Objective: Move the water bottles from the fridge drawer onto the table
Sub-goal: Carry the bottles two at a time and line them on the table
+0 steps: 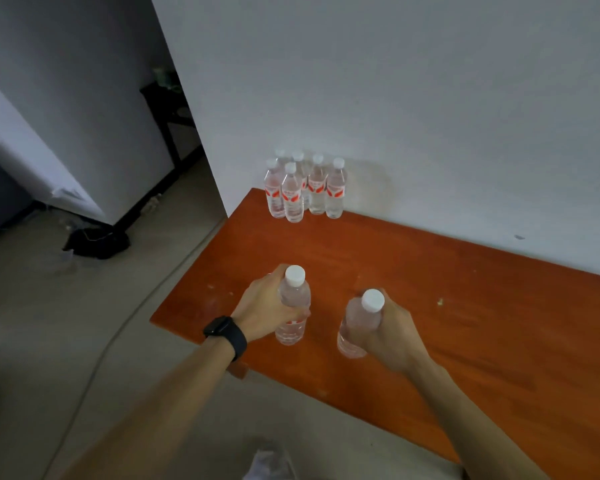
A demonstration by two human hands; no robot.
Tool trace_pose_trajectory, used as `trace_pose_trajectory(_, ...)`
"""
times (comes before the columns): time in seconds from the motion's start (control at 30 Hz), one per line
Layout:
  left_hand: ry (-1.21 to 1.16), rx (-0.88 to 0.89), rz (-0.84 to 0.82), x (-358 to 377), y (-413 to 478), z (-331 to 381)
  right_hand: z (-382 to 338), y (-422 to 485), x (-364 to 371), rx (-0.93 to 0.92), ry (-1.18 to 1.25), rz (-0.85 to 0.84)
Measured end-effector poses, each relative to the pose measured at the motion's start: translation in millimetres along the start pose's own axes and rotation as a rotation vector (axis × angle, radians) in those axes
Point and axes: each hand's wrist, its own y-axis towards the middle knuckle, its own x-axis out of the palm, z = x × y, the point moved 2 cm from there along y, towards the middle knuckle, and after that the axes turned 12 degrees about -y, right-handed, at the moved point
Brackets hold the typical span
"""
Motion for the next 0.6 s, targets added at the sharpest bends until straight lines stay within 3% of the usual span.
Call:
trace_pose_trajectory(0.3,0.263,0.090,-0.128,-26.3,155.1,-60.1,-20.3,141.4,28.4,0.132,0.026,-0.001)
trace_pose_trajectory(0.6,0.291,0.231,-0.307,-51.5,281.0,-85.7,-33.9,253.4,53.6,0.351,-0.025,0.085)
